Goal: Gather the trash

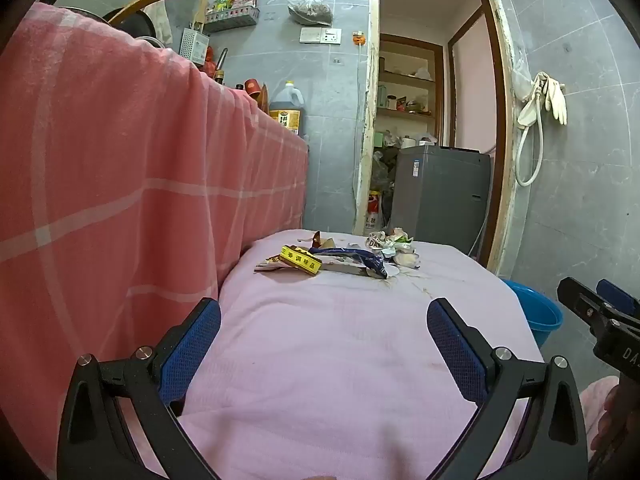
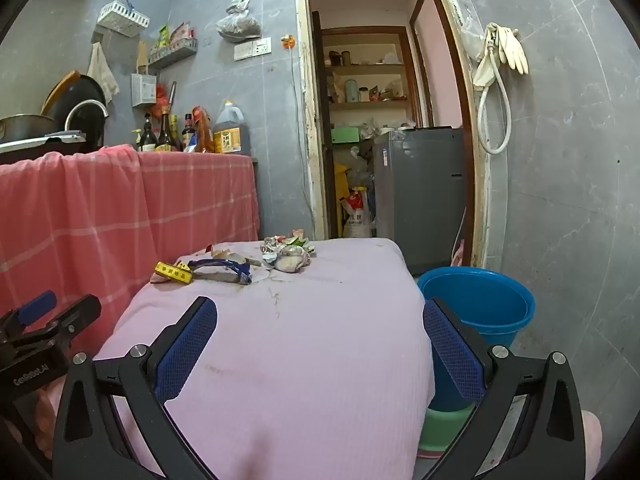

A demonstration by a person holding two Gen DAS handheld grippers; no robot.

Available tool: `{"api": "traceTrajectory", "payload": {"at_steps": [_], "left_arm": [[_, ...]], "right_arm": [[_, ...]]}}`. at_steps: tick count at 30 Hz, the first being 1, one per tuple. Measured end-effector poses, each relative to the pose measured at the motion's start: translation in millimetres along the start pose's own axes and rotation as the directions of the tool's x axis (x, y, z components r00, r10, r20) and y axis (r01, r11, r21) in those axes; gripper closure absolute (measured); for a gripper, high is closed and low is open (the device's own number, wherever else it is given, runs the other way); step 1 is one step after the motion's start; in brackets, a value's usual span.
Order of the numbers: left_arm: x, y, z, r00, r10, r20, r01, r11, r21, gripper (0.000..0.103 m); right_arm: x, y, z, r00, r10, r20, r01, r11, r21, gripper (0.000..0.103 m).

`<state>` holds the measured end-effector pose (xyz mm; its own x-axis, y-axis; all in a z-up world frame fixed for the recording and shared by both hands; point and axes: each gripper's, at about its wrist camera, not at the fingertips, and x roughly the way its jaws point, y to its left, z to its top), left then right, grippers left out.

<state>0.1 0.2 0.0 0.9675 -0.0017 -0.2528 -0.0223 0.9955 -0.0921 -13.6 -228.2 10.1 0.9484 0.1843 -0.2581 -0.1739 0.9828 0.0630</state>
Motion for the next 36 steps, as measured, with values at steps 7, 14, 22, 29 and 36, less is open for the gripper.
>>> {"api": "traceTrajectory", "payload": {"at_steps": [7, 14, 22, 29, 36], "left_arm": [[-0.1, 1.0, -0.1, 1.0, -0.001, 0.0, 0.001, 1.0, 0.007, 0.002], [-2.3, -3.3, -2.3, 1.0, -0.001, 0.0, 0.001, 1.0, 0.013, 0.002], [-2.1, -3.7, -1.6, 1.0, 0.0, -0.002, 0.0, 1.0, 0.019, 0.002], [-0.1, -2.8, -0.5, 1.0, 0.0, -0.002, 0.0, 1.0, 0.018, 0.002], [1.0, -3.7, -0.7, 1.0, 0.001, -0.001, -0.001, 1.0, 0.016, 0.002]], "right_arm": [[2.0, 1.6, 0.8, 1.0, 0.003, 0.004, -0.003, 1.0, -0.005, 0.0], [-3.0, 0.6, 2.7, 1.0, 0.006, 0.004, -0.006, 1.0, -0.001, 0.0], [-0.4, 3.3, 2.0, 1.0, 0.009, 0.012, -0.009, 1.0, 0.0, 0.0], [-0.3, 4.6, -0.7, 1.0, 0.013, 0.016, -0.013, 1.0, 0.001, 0.0], [1.4, 7.2, -1.2, 1.0, 0.015, 0.011, -0.015, 1.0, 0.003, 0.0]]}}
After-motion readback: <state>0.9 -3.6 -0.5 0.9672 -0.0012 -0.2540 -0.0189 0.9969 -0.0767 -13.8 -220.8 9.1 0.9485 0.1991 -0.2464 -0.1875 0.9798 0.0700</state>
